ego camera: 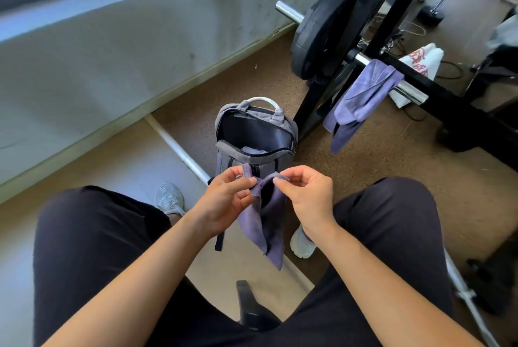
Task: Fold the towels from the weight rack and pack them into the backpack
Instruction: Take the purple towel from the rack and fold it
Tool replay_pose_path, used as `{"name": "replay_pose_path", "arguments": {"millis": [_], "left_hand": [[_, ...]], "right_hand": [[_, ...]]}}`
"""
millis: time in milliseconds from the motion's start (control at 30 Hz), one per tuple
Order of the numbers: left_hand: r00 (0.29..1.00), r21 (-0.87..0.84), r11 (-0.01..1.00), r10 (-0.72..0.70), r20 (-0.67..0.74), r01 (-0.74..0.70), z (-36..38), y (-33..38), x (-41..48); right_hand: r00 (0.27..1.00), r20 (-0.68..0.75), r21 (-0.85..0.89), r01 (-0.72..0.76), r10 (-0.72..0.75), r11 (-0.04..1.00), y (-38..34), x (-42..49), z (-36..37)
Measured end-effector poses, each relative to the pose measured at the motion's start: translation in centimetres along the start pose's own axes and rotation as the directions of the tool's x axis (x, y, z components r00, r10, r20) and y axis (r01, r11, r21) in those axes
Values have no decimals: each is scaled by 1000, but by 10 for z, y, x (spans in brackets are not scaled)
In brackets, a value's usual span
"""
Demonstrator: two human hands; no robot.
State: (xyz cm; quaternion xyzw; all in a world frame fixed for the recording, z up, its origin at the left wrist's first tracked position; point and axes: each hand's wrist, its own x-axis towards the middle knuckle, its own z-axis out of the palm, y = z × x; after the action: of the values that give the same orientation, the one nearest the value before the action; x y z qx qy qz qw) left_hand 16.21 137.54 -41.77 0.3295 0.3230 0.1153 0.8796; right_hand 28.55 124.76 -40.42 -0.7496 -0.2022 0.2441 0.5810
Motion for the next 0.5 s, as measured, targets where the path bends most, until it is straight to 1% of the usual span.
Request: {"name": "replay_pose_path", "arguments": {"millis": [33, 100, 167, 300, 400, 500], "left_hand": [[1000, -8, 1000, -1, -1, 1, 1, 0, 0], [1000, -36, 999, -7, 0, 7, 3, -1, -1], [1000, -73, 997, -17, 6, 17, 4, 0, -2], [999, -130, 991, -31, -42, 26, 1, 2, 0], [999, -96, 995, -25, -45, 21, -1, 1, 3], [999, -40, 999, -31, -19, 31, -1, -2, 4]], "right_hand": [[1000, 14, 9, 13, -13, 1000, 0, 0, 1], [994, 103, 29, 40, -43, 999, 0, -3, 5], [979, 185, 9, 87, -87, 996, 0, -6, 8], [954, 264, -33, 157, -143, 987, 3, -5, 7], [922, 340, -41, 209, -183, 977, 5, -6, 7], [916, 333, -125, 280, -226, 952, 7, -5, 10]]}}
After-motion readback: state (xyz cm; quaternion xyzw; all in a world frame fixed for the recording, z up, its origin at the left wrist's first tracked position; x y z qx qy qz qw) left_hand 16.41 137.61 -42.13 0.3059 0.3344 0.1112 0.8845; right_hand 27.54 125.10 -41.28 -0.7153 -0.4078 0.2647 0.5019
